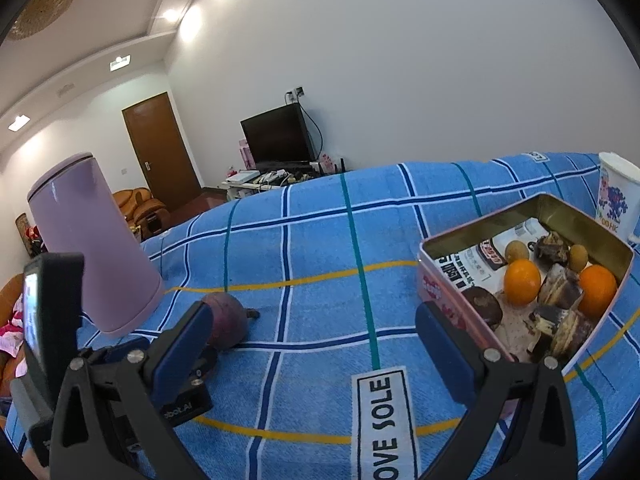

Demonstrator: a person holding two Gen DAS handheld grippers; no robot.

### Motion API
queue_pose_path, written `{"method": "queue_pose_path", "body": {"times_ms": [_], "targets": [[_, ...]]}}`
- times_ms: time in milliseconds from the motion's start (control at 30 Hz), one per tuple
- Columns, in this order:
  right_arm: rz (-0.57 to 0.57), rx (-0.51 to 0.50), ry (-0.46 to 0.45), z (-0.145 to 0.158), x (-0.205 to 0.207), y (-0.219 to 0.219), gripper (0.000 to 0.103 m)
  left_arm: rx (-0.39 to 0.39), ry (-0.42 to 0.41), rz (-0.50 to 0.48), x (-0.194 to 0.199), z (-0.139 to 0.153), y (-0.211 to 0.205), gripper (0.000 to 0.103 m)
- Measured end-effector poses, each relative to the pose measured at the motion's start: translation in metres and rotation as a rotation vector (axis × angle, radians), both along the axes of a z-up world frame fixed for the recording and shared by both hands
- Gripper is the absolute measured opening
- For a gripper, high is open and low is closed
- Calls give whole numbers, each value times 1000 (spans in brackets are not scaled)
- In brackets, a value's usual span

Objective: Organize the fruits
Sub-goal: 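Grasp the orange with the left tool while the right tool grasps the purple fruit, then lift both held fruits and carry them over the pink tin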

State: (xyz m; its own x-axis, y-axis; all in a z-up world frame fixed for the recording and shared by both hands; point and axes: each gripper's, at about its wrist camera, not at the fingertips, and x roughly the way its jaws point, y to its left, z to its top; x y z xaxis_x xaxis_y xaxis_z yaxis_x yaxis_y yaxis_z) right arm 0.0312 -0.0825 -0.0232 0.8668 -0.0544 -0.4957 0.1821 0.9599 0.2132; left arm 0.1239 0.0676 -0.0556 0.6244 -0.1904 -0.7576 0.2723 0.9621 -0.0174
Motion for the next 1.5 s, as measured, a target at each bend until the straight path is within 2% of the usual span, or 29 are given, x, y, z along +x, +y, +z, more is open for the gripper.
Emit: {"method": "queue_pose_path", "body": {"times_ms": [67,233,300,467,667,800,867,933,1000,1167,1200,1267,1400,1433,1500], "targets": [[3,-5,0,0,0,1,103,-24,32,-18,5,-4,1,58],[3,4,12,-2,3,0,103,-71,31,4,8,-2,11,42],[10,10,22,-3,4,-1,103,-88,36,-10,6,-2,16,42],[25,-8,35,-3,6,5,103,-43,10,4,-2,1,28,42],[144,-91,87,-5,17,34,103,-101,11,71,3,11,65,42],[222,-63,156,-12,34,46,102,-68,-37,140,4,16,82,42],[257,-50,213,-14,53,53,93,-36,-67,147,6,15,78,42],[288,-41,257,-17,70,58,92,-24,-87,145,7,15,74,42],[327,-47,323,-23,91,65,84,-20,-107,144,6,16,72,42],[326,-96,432,-44,116,77,64,-10,-137,186,10,19,75,42],[320,-117,414,-44,115,78,64,-12,-139,195,11,20,77,42],[310,-166,413,-45,114,82,55,-2,-143,215,12,20,80,42],[311,-150,385,-44,107,80,53,-16,-150,221,13,19,79,42],[310,-147,370,-43,104,80,53,-17,-161,222,11,20,78,42],[284,-185,282,-32,89,81,53,-14,-188,228,5,23,77,42]]}}
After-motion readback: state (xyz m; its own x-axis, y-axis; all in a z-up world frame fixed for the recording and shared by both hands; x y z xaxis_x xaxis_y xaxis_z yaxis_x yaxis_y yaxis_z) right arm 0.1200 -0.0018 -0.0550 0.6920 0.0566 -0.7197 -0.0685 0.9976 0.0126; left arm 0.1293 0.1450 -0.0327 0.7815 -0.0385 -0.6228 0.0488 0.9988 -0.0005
